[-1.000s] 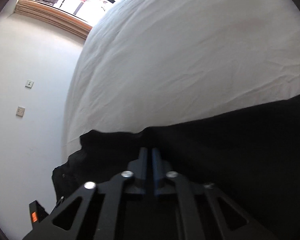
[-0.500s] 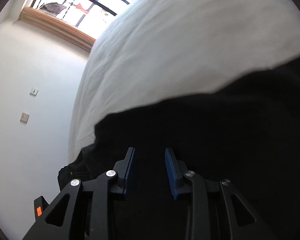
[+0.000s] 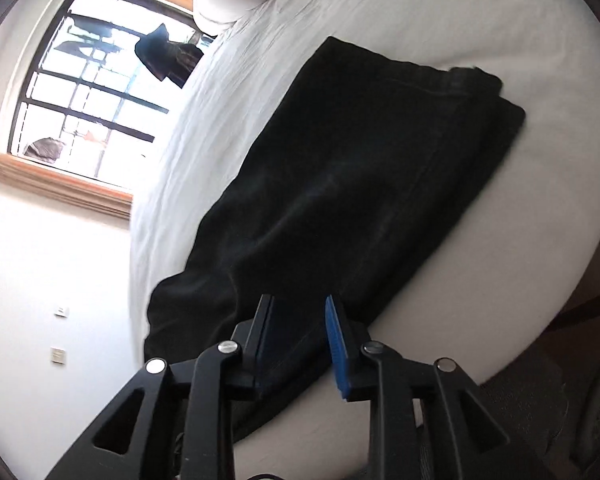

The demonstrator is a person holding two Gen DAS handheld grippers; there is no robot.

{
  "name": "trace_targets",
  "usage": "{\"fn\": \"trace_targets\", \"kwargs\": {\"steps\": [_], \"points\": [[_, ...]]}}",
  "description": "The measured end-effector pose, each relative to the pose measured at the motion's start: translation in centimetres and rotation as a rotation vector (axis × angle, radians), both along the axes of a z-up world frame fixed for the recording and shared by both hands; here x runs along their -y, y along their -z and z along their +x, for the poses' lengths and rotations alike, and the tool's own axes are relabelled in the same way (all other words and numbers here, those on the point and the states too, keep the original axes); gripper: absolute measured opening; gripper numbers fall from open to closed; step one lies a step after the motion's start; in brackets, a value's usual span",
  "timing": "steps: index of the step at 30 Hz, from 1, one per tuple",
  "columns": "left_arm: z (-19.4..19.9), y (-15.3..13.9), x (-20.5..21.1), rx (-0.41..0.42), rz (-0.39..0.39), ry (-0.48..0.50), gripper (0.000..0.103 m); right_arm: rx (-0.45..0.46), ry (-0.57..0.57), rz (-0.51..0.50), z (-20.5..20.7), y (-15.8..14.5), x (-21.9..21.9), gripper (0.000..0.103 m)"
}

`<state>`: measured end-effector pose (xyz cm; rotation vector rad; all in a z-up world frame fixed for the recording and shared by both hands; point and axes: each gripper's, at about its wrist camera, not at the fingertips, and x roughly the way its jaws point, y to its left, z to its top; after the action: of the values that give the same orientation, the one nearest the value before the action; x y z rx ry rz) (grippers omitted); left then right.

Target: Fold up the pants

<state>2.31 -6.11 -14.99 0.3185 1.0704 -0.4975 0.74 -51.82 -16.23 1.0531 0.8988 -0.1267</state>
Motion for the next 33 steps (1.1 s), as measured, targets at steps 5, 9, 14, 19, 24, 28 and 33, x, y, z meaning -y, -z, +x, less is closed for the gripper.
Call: {"fn": "trace_targets", "kwargs": {"steps": [5, 9, 14, 19, 24, 28, 33], "points": [[0.1, -0.5, -0.5, -0.008, 0.003, -0.002, 0.1, 0.019, 0.01, 0.118, -0.8, 1.8, 0.3, 0.027], [-0.1, -0.7, -1.0, -0.012, 0.0, -0.003, 0.1, -0.012, -0.001, 0.152, -0.7, 2.3, 0.2, 0.027], [-0.2, -0.7, -1.2, -0.01, -0.003, -0.005, 0.1, -0.028, -0.021, 0.174, -1.8, 1.4, -0.7, 0.027], [-0.2, -0.7, -1.2, -0.007, -0.005, -0.007, 0.1, -0.02, -0.034, 0.221, -1.5, 2.1, -1.4, 0.027], [-0.1, -0.7, -1.3, -0.006, -0.007, -0.009, 0.1, -0.036, -0.037, 0.244, 0.4, 3.2, -3.2, 0.027], [0.0, -0.6, -1.5, -0.005, -0.009, -0.004, 0.1, -0.016, 0.0, 0.311, 1.1, 3.8, -3.7, 0.036], [0.4, -0.6, -1.6, -0.008, -0.007, -0.004, 0.1, -0.002, -0.019, 0.251, 2.2, 3.7, -4.4, 0.005]]}}
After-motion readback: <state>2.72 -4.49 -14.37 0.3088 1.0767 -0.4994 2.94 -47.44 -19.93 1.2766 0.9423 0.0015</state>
